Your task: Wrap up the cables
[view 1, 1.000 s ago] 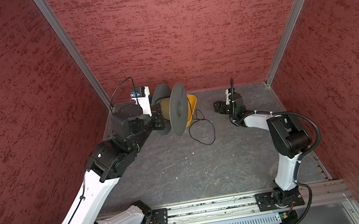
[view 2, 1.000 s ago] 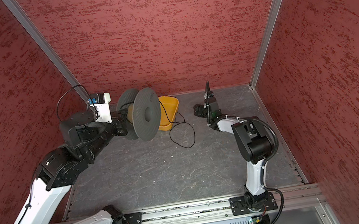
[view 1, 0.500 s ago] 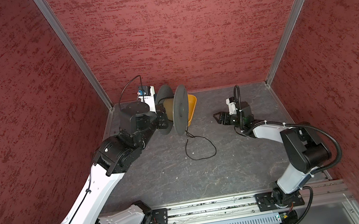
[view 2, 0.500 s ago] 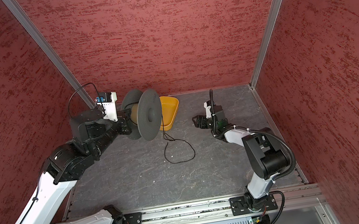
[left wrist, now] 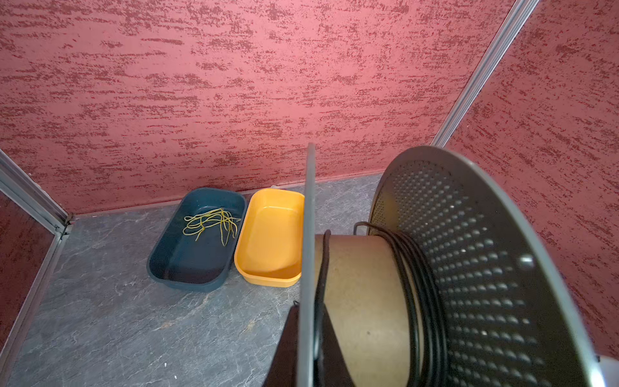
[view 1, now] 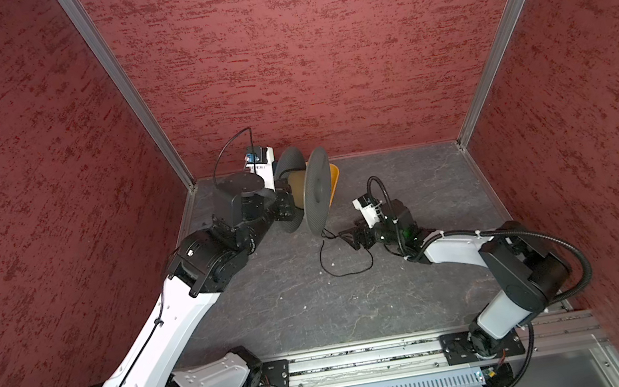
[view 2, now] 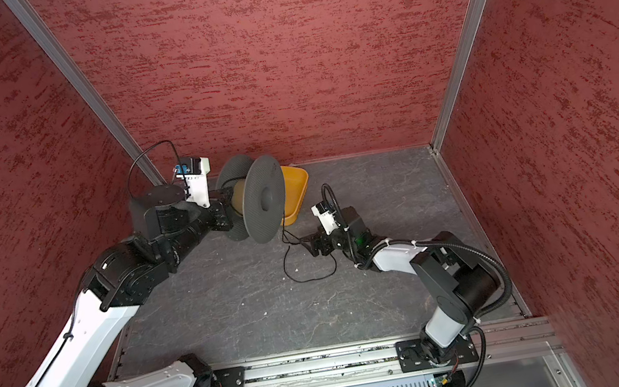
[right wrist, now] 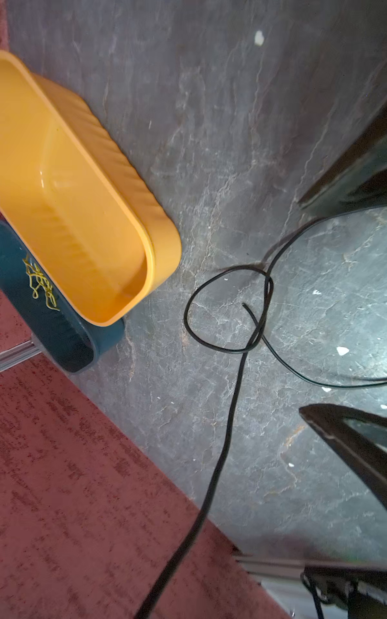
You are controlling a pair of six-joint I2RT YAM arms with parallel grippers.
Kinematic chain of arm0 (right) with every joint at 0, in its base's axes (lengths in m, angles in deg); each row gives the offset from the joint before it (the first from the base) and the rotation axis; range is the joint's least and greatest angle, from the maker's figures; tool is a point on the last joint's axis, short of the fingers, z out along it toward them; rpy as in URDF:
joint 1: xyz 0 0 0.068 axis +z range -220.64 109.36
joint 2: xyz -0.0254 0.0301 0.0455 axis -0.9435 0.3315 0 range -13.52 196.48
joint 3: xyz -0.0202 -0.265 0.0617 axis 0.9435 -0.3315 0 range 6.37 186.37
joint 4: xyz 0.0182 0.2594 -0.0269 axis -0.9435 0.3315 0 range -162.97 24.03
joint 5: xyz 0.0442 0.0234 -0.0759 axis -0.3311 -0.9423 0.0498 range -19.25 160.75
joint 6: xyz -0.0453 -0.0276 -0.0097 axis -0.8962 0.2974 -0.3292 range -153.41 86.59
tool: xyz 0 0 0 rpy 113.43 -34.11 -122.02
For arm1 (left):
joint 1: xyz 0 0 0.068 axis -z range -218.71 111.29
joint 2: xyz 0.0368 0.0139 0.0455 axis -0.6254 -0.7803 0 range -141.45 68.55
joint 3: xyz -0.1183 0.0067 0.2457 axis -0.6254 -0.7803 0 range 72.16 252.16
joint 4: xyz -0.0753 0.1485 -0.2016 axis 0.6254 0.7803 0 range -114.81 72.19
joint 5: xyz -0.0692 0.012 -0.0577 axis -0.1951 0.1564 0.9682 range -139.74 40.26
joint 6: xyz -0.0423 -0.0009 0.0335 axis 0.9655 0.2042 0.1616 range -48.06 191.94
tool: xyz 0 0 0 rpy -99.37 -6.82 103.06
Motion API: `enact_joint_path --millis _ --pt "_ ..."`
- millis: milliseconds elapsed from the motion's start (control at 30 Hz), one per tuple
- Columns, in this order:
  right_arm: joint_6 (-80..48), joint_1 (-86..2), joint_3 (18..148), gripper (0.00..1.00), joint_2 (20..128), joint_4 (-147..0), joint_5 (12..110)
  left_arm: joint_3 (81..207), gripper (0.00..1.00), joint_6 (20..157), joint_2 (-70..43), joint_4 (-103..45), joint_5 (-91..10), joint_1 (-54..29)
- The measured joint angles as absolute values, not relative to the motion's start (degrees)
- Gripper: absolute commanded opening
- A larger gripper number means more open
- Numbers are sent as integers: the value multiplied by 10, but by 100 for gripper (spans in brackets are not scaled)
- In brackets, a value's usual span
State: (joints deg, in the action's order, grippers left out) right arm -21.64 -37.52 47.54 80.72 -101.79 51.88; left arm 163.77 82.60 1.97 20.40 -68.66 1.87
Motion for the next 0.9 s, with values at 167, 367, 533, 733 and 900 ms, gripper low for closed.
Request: enact_joint_path --millis 167,367,533,733,900 --pt "-249 -345 478 81 856 -1069 545 1639 0 826 18 204 -679 19" --pt "-271 -318 504 78 921 -1100 565 1644 0 826 18 205 -677 18" --pt "-274 -305 534 68 959 -1117 587 1645 0 827 19 206 -677 12" --pt "-271 -298 540 26 967 -1128 634 1645 0 831 19 206 -675 1" --pt "-277 -292 520 9 952 -1134 644 1647 0 831 18 207 -679 -14"
